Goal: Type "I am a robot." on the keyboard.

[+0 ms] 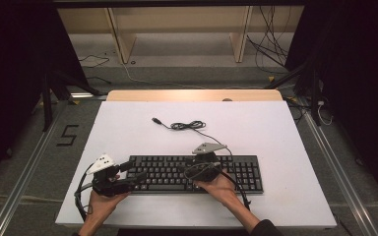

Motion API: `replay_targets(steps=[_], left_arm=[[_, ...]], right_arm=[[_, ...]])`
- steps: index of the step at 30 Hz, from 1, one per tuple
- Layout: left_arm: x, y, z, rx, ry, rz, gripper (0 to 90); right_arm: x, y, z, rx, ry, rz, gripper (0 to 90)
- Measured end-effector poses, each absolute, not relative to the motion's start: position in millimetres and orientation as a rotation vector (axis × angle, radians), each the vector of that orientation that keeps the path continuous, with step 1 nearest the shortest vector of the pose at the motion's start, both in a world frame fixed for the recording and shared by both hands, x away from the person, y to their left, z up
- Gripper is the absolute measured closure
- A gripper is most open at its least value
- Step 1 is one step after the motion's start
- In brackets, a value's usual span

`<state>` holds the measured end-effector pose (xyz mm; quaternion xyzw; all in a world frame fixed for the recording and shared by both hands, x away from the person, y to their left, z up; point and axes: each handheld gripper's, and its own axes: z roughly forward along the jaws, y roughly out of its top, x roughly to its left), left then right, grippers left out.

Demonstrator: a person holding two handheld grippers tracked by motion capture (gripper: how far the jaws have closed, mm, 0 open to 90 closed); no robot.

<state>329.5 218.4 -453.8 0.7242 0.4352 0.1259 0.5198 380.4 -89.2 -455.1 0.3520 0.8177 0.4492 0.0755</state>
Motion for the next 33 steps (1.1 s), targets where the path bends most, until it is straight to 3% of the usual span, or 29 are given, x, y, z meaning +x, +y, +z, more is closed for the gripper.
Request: replay_targets(steps=[7, 17, 26, 33], left_arm=[[329.5, 219.0, -453.7, 1.728, 1.046, 0.302, 26.2], [329.3, 220.2, -453.5, 1.725, 1.047, 0.309, 26.2], [328.3, 221.0, -452.6, 1.717, 1.046, 0.315, 26.0], [328.0, 221.2, -452.5, 1.719, 1.044, 0.315, 25.5]], right_arm=[[371.6, -94.6, -446.5, 1.014, 2.415, 1.424, 35.6], [366.5, -94.1, -442.5, 0.99, 2.423, 1.467, 24.0], [361.7, -87.0, -441.1, 0.954, 2.432, 1.488, 24.8], [360.2, -80.9, -441.3, 0.933, 2.445, 1.485, 32.5]])
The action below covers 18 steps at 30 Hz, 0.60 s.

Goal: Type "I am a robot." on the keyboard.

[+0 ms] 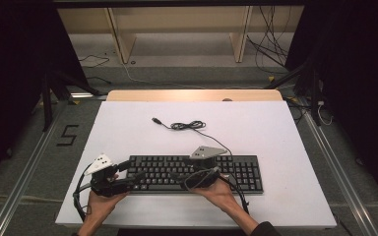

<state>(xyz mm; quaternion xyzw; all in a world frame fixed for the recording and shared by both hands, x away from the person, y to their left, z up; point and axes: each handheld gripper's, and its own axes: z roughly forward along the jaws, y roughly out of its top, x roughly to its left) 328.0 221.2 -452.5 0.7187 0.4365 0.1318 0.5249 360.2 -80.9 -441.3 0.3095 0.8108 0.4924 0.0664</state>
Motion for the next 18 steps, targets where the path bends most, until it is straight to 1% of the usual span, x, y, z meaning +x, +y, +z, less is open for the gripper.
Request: replay_targets(steps=[6, 9, 18], left_arm=[[327.8, 221.6, -452.4, 1.711, 1.046, 0.317, 24.9], [327.7, 221.9, -452.4, 1.71, 1.049, 0.32, 24.7], [327.2, 221.4, -452.1, 1.71, 1.044, 0.322, 24.6]], right_arm=[[359.1, -73.5, -443.6, 0.904, 2.481, 1.469, 41.7], [359.0, -70.6, -444.3, 0.9, 2.499, 1.462, 49.0], [359.7, -63.2, -446.7, 0.892, 2.537, 1.438, 66.2]])
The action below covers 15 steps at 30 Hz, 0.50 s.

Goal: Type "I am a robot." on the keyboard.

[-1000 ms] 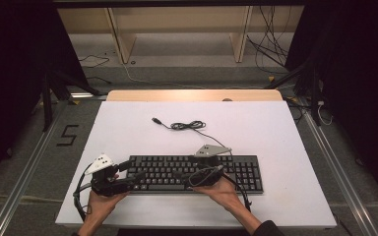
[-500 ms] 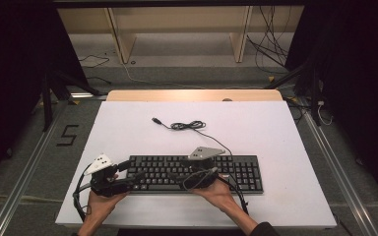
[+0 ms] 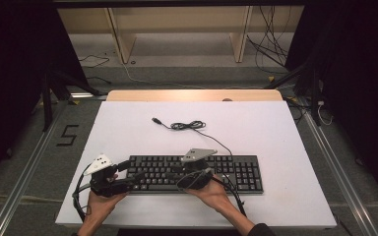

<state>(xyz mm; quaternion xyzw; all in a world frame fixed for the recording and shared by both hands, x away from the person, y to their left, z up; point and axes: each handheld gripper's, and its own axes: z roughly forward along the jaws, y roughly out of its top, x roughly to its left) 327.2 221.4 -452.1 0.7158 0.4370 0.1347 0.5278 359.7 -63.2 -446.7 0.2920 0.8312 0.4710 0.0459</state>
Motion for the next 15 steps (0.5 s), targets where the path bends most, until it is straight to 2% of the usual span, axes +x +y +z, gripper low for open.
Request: replay_targets(steps=[15], left_arm=[[324.8, 224.2, -451.4, 1.7, 1.051, 0.328, 24.5]], right_arm=[[362.4, -49.6, -452.0, 0.886, 2.571, 1.385, 88.9]])
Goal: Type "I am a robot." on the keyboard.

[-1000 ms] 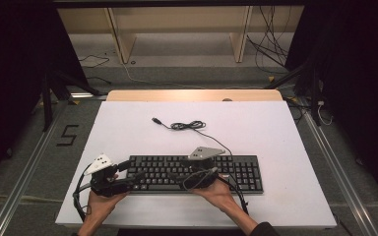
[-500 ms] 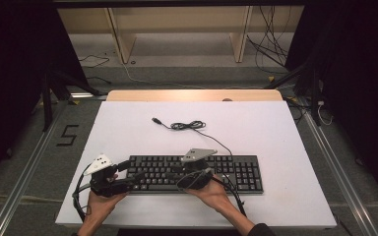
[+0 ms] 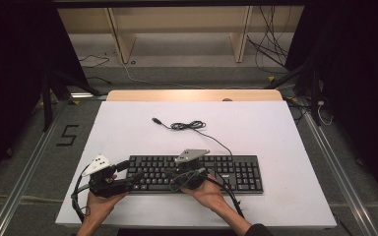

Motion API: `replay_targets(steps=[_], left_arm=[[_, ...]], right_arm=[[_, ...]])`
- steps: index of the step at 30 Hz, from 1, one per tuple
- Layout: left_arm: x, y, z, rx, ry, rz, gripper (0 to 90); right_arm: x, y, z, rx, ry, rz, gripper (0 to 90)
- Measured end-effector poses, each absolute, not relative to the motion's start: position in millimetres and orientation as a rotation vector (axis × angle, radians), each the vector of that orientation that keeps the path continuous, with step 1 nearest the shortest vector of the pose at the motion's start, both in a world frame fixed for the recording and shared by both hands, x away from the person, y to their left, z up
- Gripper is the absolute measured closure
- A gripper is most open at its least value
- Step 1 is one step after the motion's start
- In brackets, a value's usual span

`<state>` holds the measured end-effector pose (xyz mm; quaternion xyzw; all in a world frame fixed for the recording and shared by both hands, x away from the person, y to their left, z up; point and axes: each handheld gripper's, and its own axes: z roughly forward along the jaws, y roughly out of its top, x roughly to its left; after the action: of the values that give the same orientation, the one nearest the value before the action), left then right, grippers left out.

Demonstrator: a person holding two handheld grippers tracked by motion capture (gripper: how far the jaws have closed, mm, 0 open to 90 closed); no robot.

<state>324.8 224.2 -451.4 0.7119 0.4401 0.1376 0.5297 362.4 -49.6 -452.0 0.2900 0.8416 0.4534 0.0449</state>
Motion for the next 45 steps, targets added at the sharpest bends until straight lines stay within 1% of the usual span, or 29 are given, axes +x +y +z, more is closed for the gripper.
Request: replay_targets(steps=[2, 36, 45], left_arm=[[324.7, 224.7, -451.6, 1.698, 1.053, 0.328, 24.5], [325.0, 224.2, -452.1, 1.702, 1.054, 0.329, 24.6], [325.2, 224.9, -452.2, 1.701, 1.054, 0.33, 24.5]], right_arm=[[363.2, -48.3, -453.3, 0.893, 2.575, 1.373, 90.0], [367.3, -30.3, -482.3, 0.902, 2.633, 1.194, 90.0], [368.6, -33.8, -477.5, 0.923, 2.626, 1.219, 90.0]])
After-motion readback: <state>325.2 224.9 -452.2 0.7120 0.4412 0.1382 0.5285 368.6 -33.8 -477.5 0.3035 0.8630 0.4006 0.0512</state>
